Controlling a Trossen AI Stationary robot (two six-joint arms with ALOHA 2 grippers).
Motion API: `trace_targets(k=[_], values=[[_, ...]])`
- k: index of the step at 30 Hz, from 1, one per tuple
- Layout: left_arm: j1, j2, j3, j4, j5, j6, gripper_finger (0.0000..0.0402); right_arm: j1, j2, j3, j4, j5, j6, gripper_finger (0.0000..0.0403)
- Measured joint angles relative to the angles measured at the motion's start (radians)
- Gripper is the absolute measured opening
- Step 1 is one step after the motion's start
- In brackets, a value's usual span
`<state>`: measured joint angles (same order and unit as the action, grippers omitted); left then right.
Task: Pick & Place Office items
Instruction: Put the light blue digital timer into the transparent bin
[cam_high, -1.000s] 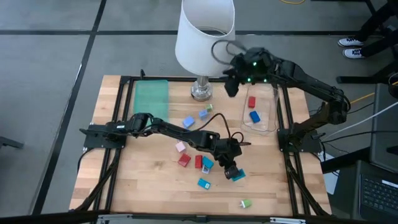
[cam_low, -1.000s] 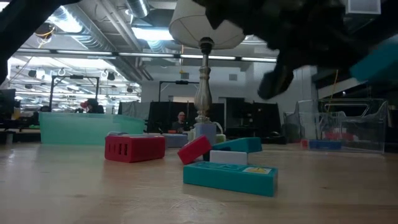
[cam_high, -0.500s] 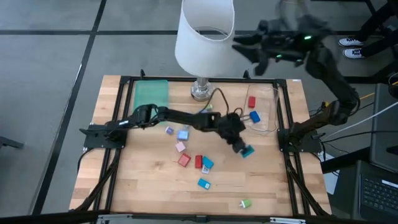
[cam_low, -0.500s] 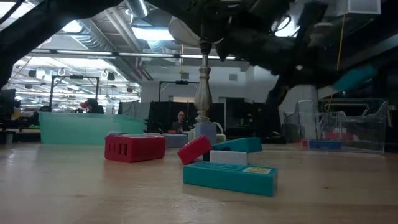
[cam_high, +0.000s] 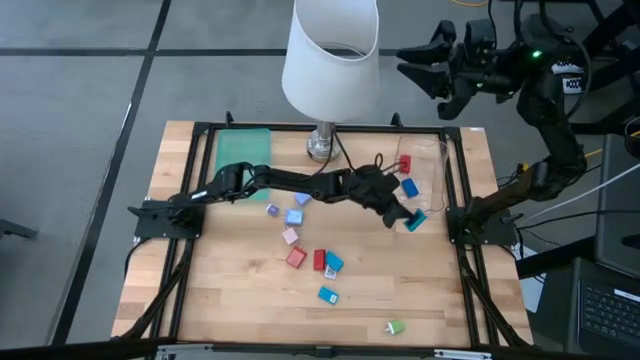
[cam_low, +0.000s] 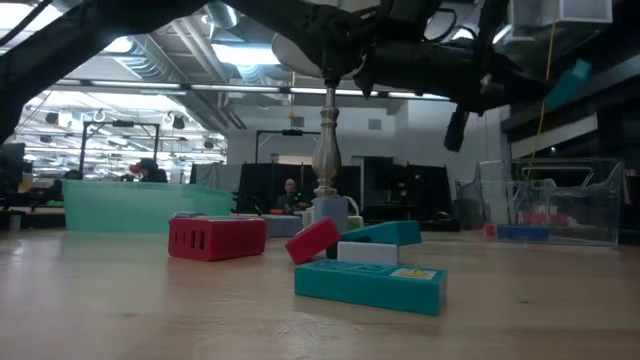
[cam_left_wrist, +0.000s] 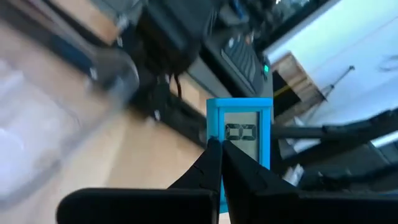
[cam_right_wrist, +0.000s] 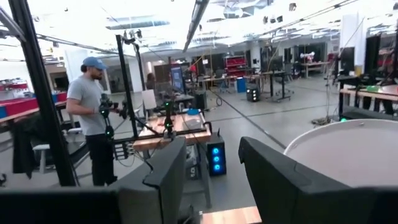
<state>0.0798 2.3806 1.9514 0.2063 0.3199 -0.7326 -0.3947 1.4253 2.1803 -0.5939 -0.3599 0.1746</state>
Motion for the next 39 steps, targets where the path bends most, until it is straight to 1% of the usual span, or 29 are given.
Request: trace_targets(k=[2, 5, 8, 13, 15, 17, 24, 30, 34, 39], values=[[0.008, 0.0, 0.002, 0.04, -0.031, 0.02, 0.0002, 0.008, 0.004, 0.0, -0.014, 0.0, 0.004, 0.0164], [0.017, 0.0, 0.031, 0.036, -0.103, 0.079, 0.0002, 0.018, 0.01, 0.0, -0.015, 0.0, 0.016, 0.0164], [0.03, 0.0, 0.042, 0.001, -0.171, 0.132, 0.0002, 0.022, 0.01, 0.0, -0.012, 0.0, 0.027, 0.0164], [0.068, 0.0, 0.041, -0.082, -0.205, 0.18, 0.0002, 0.036, 0.01, 0.0, -0.012, 0.001, 0.028, 0.0164], [0.079, 0.0, 0.041, -0.114, -0.236, 0.211, 0.0002, 0.041, 0.01, 0.0, -0.012, 0.001, 0.033, 0.0164], [0.086, 0.001, 0.041, -0.113, -0.247, 0.236, 0.0002, 0.046, 0.01, 0.0, -0.012, 0.004, 0.036, 0.0164], [0.102, 0.001, 0.041, -0.105, -0.237, 0.246, 0.0002, 0.064, 0.01, 0.0, -0.012, 0.004, 0.04, 0.0164], [0.092, 0.001, 0.041, -0.095, -0.235, 0.284, 0.0003, 0.065, 0.01, 0.0, -0.012, 0.004, 0.041, 0.0164], [0.084, 0.001, 0.041, -0.08, -0.234, 0.299, 0.0024, 0.065, 0.01, -0.001, -0.012, 0.003, 0.038, 0.0164], [0.083, 0.001, 0.041, -0.046, -0.27, 0.298, 0.0076, 0.065, 0.01, -0.001, -0.012, -0.017, 0.038, 0.0164]])
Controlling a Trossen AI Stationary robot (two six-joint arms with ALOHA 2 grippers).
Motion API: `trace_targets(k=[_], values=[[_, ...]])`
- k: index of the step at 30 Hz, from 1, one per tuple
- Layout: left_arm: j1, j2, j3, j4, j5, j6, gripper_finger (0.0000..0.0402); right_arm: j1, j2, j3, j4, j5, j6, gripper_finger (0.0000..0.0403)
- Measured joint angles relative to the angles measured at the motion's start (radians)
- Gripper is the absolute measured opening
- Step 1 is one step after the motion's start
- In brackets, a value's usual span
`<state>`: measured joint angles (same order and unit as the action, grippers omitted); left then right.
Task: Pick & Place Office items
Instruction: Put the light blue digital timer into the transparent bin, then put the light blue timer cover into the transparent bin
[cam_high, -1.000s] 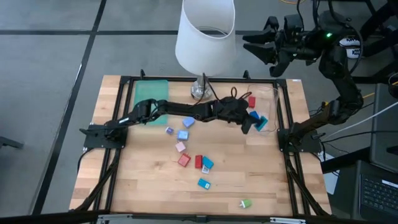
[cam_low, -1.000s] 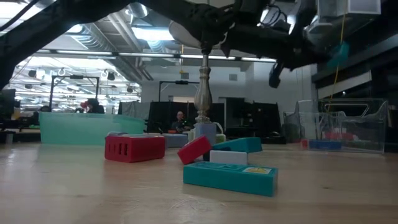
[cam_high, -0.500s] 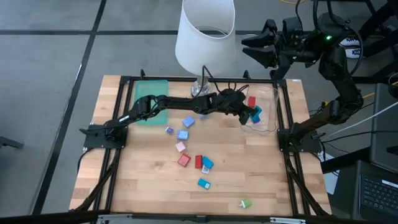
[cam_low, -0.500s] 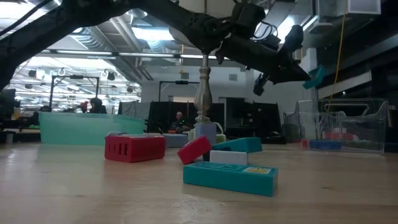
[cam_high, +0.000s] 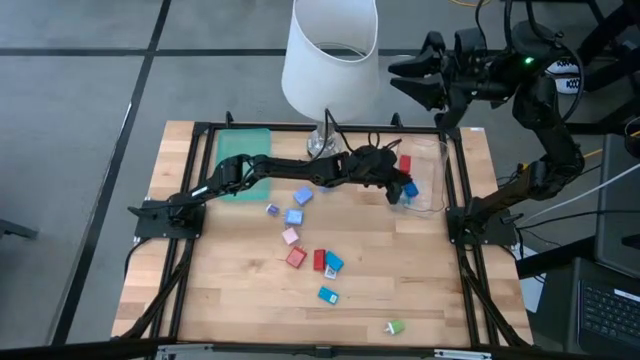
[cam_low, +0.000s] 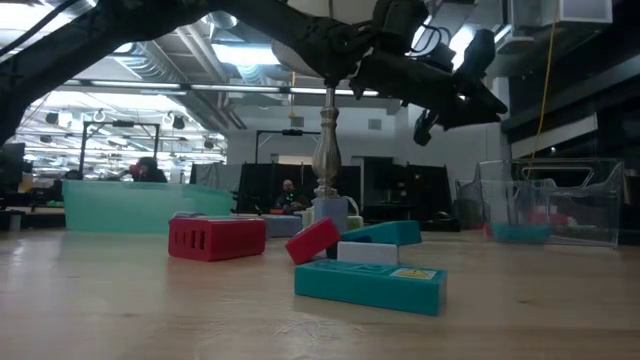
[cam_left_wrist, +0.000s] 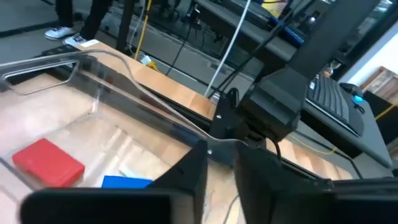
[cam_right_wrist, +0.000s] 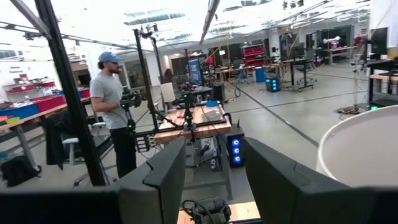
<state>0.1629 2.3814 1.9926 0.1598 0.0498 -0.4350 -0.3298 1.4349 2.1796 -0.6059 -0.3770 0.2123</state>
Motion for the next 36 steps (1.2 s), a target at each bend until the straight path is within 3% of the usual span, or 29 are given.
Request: trace_targets(k=[7, 11, 17, 20, 24, 29, 36], values=[[0.011, 0.0, 0.0, -0.001, -0.011, -0.066, 0.0152, 0.0, 0.0, 0.0, 0.0, -0.016, 0.001, 0.0164], [-0.006, 0.0, 0.0, 0.0, 0.056, -0.165, 0.0168, 0.0, 0.0, 0.0, 0.0, -0.068, 0.013, 0.0164], [-0.122, -0.002, 0.0, 0.018, 0.2, -0.143, 0.0165, 0.064, 0.0, 0.0, 0.0, -0.182, 0.015, 0.0164], [-0.199, -0.012, 0.0, 0.026, 0.223, -0.143, 0.0164, 0.107, 0.0, 0.0, 0.001, -0.223, 0.015, 0.0165], [-0.293, -0.039, 0.0, -0.036, 0.233, -0.093, 0.0163, 0.156, 0.001, 0.0, -0.013, -0.226, 0.033, 0.0165], [-0.361, -0.078, 0.0, -0.263, 0.203, -0.019, 0.0153, 0.214, 0.01, 0.0, -0.091, -0.218, 0.049, 0.0165], [-0.391, -0.112, 0.0, -0.328, 0.233, -0.021, 0.0128, 0.333, 0.066, 0.0, -0.106, -0.167, 0.069, 0.0165]])
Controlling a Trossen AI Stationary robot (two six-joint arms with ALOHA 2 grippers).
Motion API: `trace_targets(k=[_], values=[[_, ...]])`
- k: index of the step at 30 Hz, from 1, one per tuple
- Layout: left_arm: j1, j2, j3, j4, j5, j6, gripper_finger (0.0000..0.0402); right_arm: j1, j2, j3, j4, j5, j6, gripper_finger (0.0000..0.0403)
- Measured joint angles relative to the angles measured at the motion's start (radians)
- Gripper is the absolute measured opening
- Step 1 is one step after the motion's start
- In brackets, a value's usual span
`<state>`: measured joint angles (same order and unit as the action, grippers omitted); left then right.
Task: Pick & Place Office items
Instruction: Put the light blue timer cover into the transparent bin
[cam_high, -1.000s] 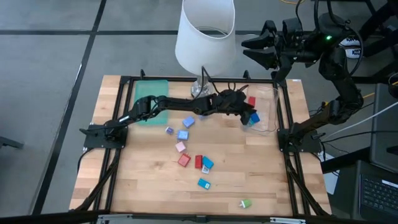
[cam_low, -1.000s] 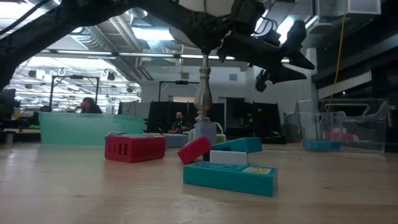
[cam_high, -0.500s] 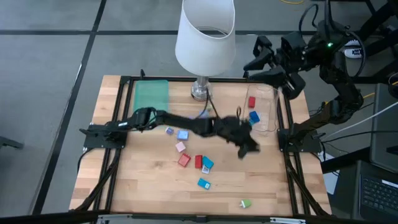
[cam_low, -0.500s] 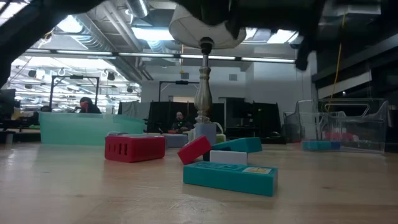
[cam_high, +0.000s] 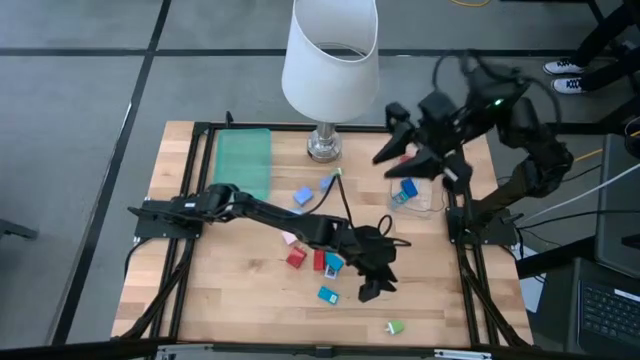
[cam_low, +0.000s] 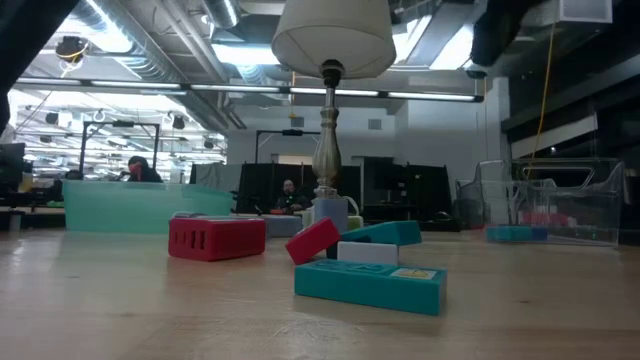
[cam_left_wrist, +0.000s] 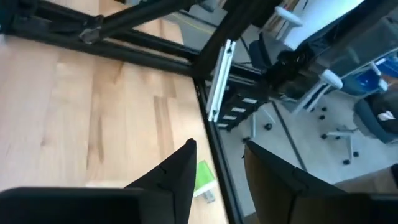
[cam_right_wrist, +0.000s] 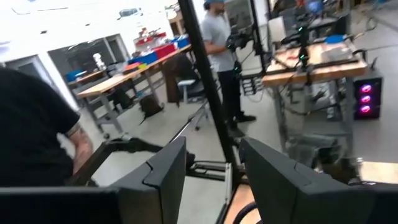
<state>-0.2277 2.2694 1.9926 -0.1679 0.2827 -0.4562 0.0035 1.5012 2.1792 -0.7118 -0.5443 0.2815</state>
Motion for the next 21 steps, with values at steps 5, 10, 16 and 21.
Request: trace_targets(k=[5, 10, 16, 21], values=[[-0.007, -0.055, -0.001, -0.035, 0.028, 0.027, 0.012, 0.081, 0.046, 0.0, 0.01, 0.025, 0.029, 0.0165], [-0.02, -0.146, 0.0, -0.121, 0.03, 0.095, 0.0121, 0.162, 0.065, 0.0, 0.066, 0.032, 0.021, 0.0165], [-0.055, -0.271, 0.0, -0.334, 0.026, 0.177, 0.0114, 0.234, 0.04, 0.0, 0.216, 0.04, -0.024, 0.0165], [-0.112, -0.394, 0.0, -0.431, -0.035, 0.189, 0.0113, 0.269, 0.024, 0.0, 0.207, 0.115, -0.089, 0.0165]])
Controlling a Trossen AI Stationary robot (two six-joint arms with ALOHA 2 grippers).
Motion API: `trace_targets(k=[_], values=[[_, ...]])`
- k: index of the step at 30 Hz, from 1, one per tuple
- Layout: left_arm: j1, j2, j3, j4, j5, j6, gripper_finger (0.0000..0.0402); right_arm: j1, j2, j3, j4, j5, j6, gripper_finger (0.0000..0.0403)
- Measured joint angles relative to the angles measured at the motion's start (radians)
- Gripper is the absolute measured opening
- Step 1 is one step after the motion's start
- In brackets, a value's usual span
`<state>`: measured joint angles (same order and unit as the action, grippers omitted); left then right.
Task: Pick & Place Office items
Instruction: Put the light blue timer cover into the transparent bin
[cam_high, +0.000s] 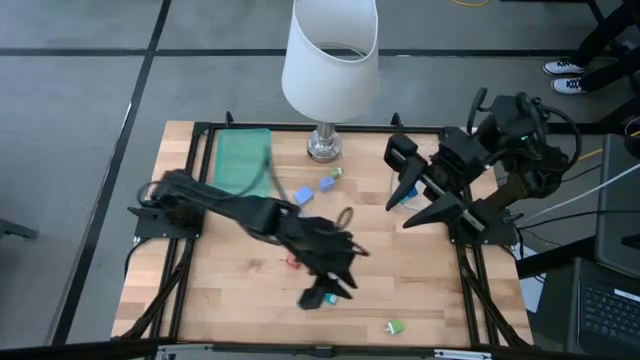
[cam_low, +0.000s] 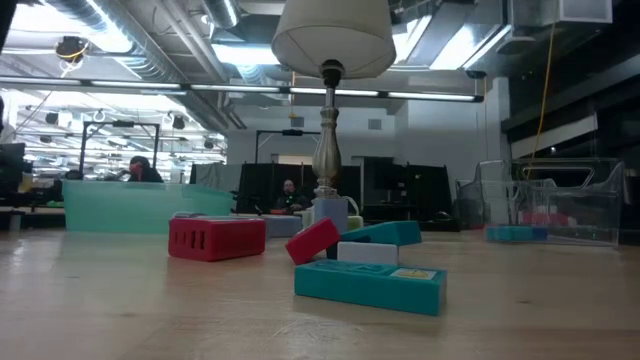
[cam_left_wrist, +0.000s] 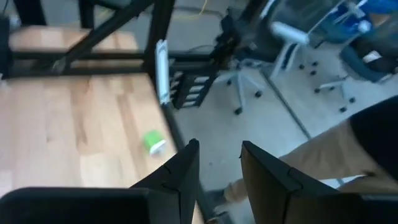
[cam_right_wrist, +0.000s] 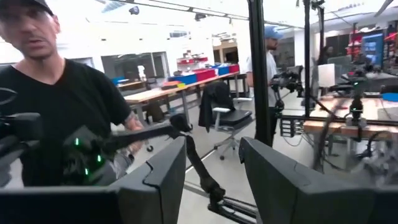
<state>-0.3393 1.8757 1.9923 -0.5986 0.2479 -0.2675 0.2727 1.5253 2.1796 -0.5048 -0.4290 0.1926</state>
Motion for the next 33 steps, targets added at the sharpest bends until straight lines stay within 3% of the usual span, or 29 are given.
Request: trace_targets(k=[10, 17, 21, 26, 33], values=[[-0.071, -0.294, 0.0, -0.022, -0.244, -0.035, 0.0113, 0.04, 0.034, 0.0, -0.053, 0.107, -0.037, 0.0165], [-0.166, -0.431, 0.0, -0.05, -0.408, -0.053, 0.0113, 0.039, 0.145, 0.0, -0.09, 0.194, 0.141, 0.0165], [-0.239, -0.469, 0.0, -0.081, -0.497, -0.06, 0.0113, 0.039, 0.219, -0.001, -0.112, 0.131, 0.167, 0.0165], [-0.302, -0.472, 0.0, -0.153, -0.598, -0.07, 0.0113, 0.039, 0.298, -0.001, -0.154, 0.126, 0.197, 0.0165], [-0.315, -0.426, 0.0, -0.308, -0.721, -0.141, 0.0113, 0.036, 0.355, -0.001, -0.219, 0.13, 0.231, 0.0165]])
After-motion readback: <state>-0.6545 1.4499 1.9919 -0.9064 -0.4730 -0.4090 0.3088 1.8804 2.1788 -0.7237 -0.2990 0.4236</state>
